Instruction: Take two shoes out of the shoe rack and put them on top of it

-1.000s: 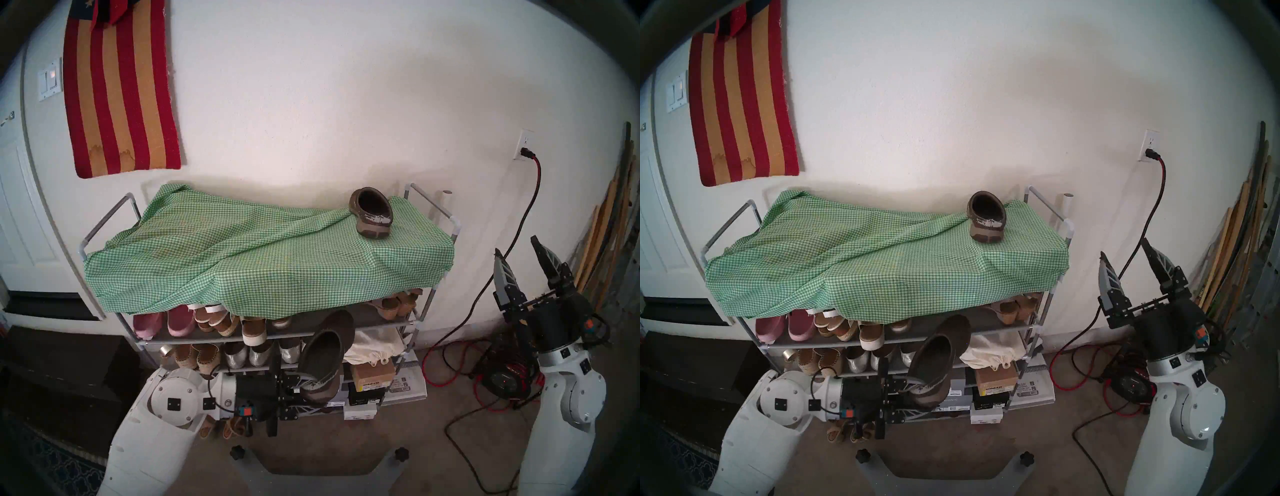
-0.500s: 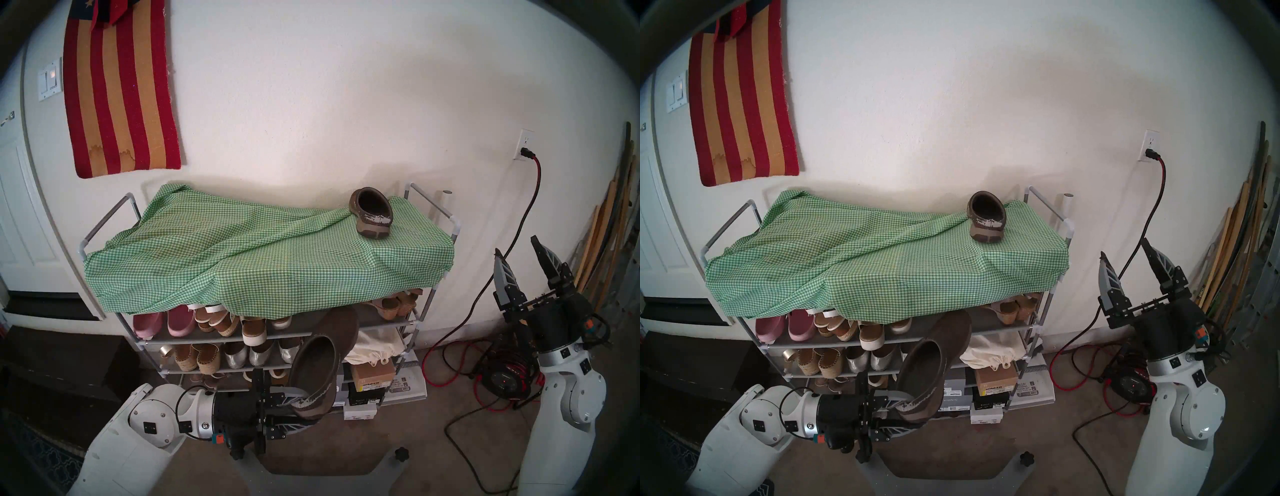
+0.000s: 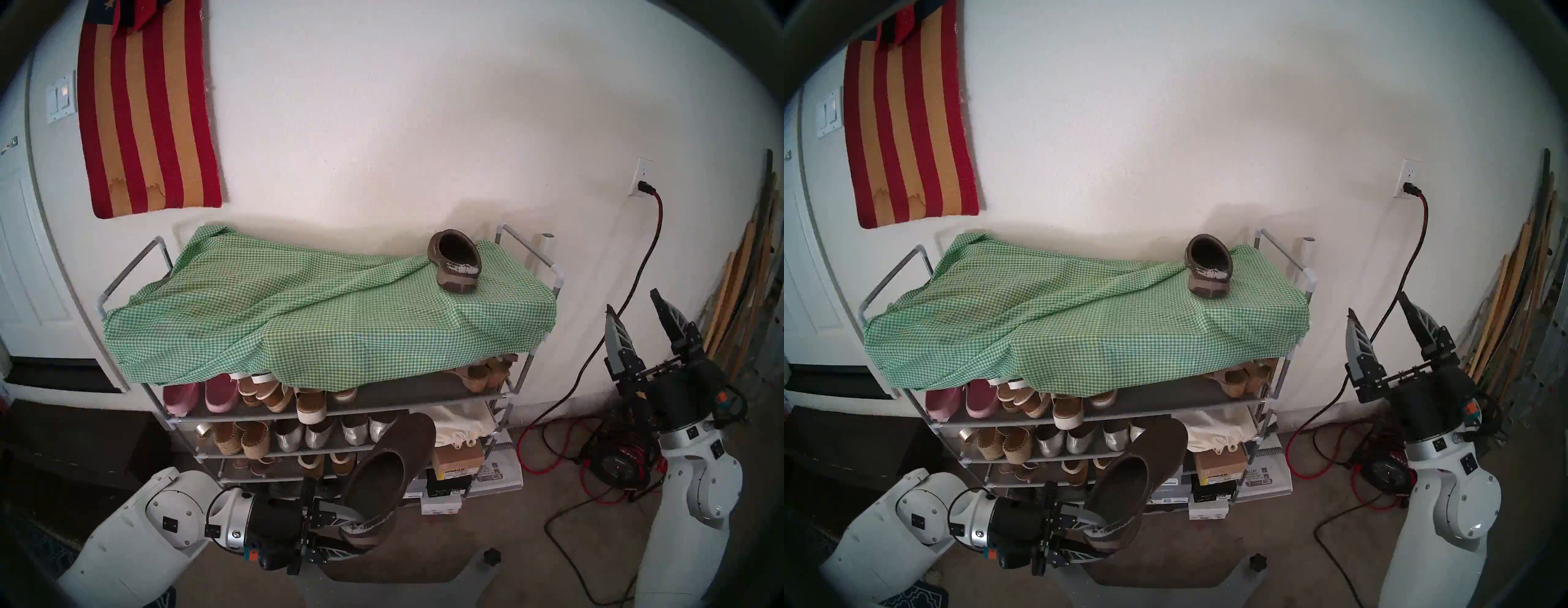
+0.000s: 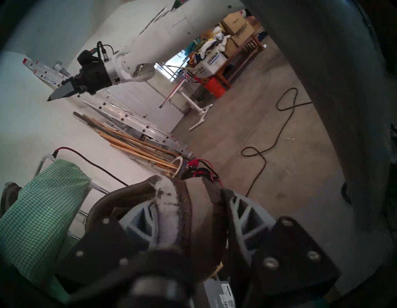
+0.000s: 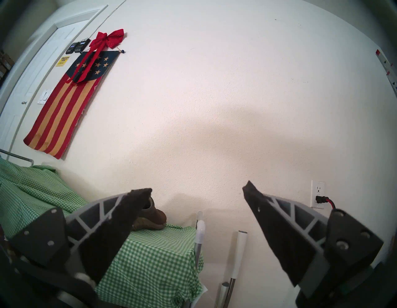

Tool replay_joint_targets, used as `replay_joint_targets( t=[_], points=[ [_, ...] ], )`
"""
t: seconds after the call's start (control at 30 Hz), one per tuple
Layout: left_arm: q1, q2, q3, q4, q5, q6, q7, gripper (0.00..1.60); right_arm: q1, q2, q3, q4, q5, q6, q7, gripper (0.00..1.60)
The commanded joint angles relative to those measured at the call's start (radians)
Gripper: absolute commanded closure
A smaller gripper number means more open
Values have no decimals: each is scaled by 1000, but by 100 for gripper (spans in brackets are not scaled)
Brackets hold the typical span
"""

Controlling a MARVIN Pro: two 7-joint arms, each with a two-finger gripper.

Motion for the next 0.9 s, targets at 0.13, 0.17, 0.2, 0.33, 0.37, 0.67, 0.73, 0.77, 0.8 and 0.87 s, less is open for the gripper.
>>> replay_joint_targets(
  t=[0.13,0.17,0.2,0.33,0.37,0.67,0.73,0.77,0.8,0.87],
  points=[
    [-100,123,6,30,59,-5,-37,160,1,2,-3,-3,0,0,0,0],
    [-108,131,8,31,65,-5,-33,160,1,2,-3,-3,0,-1,0,0],
    [-124,144,9,33,76,-5,-25,160,0,2,-3,-2,1,-1,0,0],
    [-149,167,15,38,98,-5,-15,160,0,3,-3,-2,1,-1,-1,0],
    [-155,171,18,38,102,-5,-12,160,0,3,-3,-2,1,-2,-2,0],
    [-213,207,40,36,148,-5,1,160,-2,4,-4,-2,3,-3,-4,0],
    [-227,212,46,34,156,-5,5,160,-2,4,-4,-2,3,-3,-5,0],
    [-234,214,48,30,160,-5,5,160,-2,5,-4,-2,3,-3,-5,0],
    [-242,215,50,26,163,-5,7,160,-3,5,-4,-2,3,-3,-5,0],
    [-257,220,58,19,172,-5,9,160,-3,5,-4,-2,4,-4,-6,0]
  ],
)
